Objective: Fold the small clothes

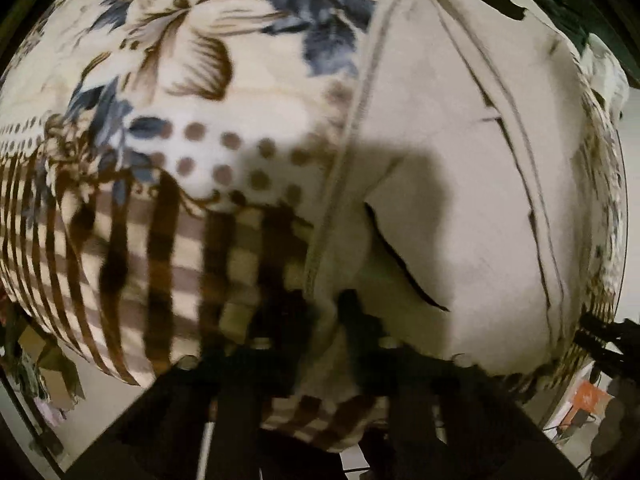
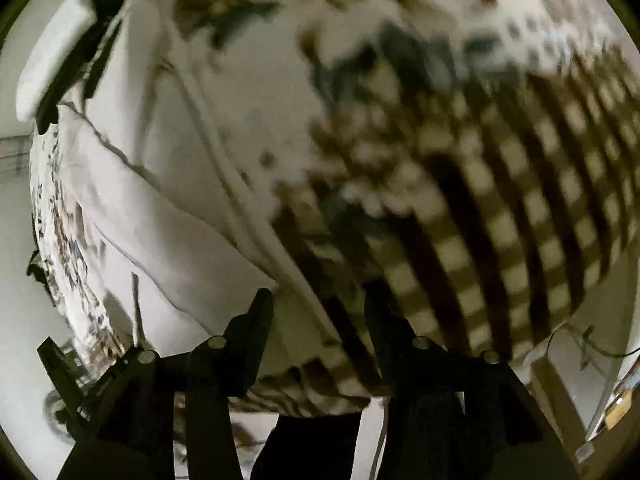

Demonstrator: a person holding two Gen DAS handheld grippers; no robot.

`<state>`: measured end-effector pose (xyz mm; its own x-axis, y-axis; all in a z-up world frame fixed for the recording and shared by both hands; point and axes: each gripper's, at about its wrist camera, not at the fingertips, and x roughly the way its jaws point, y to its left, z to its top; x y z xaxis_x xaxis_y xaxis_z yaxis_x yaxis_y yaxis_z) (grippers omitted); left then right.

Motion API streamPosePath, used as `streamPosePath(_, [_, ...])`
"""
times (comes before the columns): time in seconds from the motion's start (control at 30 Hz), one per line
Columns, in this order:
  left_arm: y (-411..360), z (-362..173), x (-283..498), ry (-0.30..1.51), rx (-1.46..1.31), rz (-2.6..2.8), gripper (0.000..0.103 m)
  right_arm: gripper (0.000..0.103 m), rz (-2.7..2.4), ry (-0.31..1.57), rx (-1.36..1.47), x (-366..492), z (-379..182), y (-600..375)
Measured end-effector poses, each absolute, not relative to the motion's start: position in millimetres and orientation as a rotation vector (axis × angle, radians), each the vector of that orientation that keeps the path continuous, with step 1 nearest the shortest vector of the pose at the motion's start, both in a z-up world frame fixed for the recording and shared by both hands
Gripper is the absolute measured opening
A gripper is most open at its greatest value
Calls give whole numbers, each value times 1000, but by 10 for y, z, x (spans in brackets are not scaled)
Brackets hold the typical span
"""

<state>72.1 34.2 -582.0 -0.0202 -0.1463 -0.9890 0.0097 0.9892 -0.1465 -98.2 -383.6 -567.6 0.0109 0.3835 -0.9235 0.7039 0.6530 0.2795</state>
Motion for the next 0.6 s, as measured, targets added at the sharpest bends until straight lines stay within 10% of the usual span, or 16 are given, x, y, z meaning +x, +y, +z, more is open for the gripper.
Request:
streamPosePath(0.13, [306,-5756,586,1570,-142,-124,4,48,-249,1621,982,-1052,-5836,-3858])
streamPosePath(0.2, [356,-5691,544,1562,-173,-114,4,3,-282,1595,965,-1062,-5788,-3817])
streamPosePath(0.47, [453,-5787,493,1612,-309,-145,8,3,-288,1611,954,-1148,-5635,-3886])
streamPosePath(0.6, [530,-6077,617,1704,-371,-177,10,41,-252,1628,1008,-1023,-5804,-3892])
